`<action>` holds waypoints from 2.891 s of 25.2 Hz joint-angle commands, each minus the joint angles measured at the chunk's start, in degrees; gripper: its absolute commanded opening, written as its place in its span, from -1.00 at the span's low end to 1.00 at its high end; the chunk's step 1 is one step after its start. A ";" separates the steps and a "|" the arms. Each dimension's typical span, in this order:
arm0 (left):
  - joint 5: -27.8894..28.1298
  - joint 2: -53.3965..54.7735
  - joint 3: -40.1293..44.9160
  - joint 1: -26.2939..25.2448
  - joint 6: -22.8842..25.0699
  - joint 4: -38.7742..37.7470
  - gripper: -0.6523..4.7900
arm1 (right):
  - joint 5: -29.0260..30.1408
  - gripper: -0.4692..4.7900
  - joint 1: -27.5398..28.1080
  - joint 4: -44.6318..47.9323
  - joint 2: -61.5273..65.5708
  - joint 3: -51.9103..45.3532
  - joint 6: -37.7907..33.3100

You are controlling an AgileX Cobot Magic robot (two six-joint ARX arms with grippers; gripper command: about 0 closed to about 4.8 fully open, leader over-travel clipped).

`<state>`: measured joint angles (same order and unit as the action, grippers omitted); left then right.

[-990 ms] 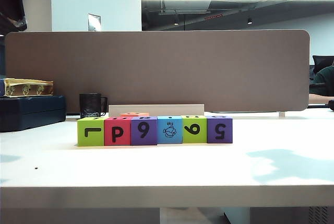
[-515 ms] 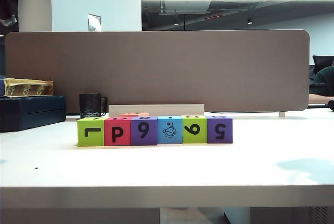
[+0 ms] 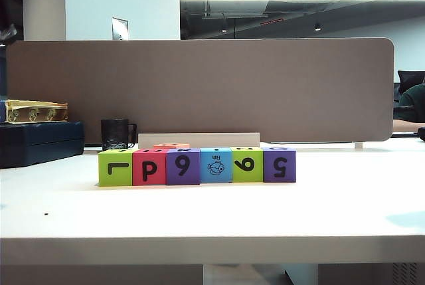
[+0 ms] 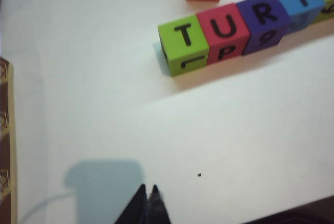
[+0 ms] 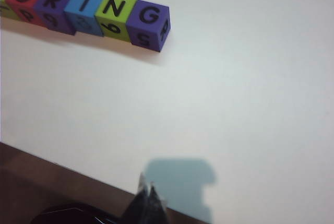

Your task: Select the appropriate blocks from the scattered letter blocks on the table and arrange them in a row to spell out "TURING".

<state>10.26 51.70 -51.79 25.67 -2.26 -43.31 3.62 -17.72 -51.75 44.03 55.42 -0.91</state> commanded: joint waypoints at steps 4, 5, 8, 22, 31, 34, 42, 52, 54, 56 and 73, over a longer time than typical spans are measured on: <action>0.17 -5.86 7.78 0.04 -4.33 3.74 -0.78 | -1.90 -0.82 0.04 2.78 -3.93 -4.81 -0.46; 0.17 -8.11 10.08 0.04 -5.77 4.52 -0.78 | -2.56 -0.82 0.04 3.52 -5.09 -6.27 -0.61; 0.24 -13.66 14.23 0.02 -7.96 5.84 -0.78 | -2.64 -0.82 0.09 5.31 -8.07 -9.62 -1.03; 2.40 -27.23 21.86 0.04 -9.51 7.93 -0.78 | -2.62 -0.82 0.24 10.21 -15.45 -18.86 -2.25; 3.87 -29.22 26.43 0.04 -11.91 11.26 -0.78 | -2.62 -0.82 0.24 13.70 -18.99 -23.47 -2.54; 3.87 -29.22 27.89 0.04 -11.87 12.68 -0.78 | -2.60 -0.82 0.24 13.75 -18.99 -23.52 -2.49; 3.30 -29.20 27.93 0.07 -12.02 12.48 -0.78 | -2.58 -0.82 0.24 13.84 -18.99 -23.52 -2.49; 1.29 -29.20 27.93 0.04 -12.11 12.35 -0.78 | -2.58 -0.82 0.22 13.86 -18.99 -23.50 -2.49; 1.29 -29.20 27.93 0.04 -12.11 12.35 -0.78 | -2.58 -0.82 0.22 13.86 -18.99 -23.50 -2.49; 1.29 -29.20 27.93 0.07 -12.11 12.35 -0.78 | -2.58 -0.82 0.22 13.86 -18.99 -23.50 -2.49; 1.29 -29.20 27.93 0.04 -12.11 12.35 -0.78 | -2.49 -0.82 0.94 14.08 -19.15 -23.52 -0.35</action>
<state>11.73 22.48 -23.68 25.71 -14.24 -31.48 1.10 -17.30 -38.83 25.06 31.62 -2.48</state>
